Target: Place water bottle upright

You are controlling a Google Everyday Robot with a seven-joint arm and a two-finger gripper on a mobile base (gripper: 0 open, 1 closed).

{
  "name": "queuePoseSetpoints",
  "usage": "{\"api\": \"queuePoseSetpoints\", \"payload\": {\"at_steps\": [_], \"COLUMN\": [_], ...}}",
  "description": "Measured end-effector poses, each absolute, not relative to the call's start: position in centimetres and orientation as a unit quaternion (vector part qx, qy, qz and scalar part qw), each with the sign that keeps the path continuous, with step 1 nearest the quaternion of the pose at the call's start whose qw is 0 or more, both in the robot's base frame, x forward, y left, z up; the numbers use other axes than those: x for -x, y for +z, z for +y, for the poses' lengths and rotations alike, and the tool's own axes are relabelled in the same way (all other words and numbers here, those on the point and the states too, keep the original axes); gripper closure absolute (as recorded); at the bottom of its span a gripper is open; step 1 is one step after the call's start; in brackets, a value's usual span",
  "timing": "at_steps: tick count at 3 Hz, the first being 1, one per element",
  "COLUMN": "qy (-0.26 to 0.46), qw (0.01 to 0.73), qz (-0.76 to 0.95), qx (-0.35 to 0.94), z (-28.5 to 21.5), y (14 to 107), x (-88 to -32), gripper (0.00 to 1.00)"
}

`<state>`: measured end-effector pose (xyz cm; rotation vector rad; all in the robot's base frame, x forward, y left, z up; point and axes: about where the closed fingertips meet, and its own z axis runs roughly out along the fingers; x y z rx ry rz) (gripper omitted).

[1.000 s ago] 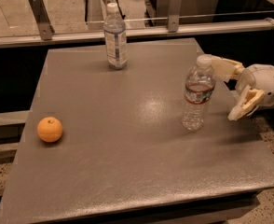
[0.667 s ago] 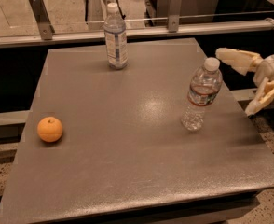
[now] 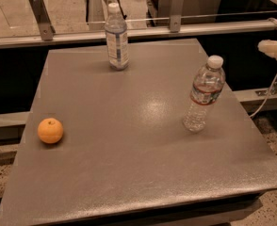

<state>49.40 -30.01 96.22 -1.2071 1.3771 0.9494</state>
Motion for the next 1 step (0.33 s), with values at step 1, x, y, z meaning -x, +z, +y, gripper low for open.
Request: {"api": "queuePoseSetpoints", "payload": {"at_steps": [1], "qy": [0.386], "qw": [0.52], "qz": [0.576], "qx": [0.499], "z": [-30.22], "y": [96.6], "x": [-49.99], "gripper": [0.0]}}
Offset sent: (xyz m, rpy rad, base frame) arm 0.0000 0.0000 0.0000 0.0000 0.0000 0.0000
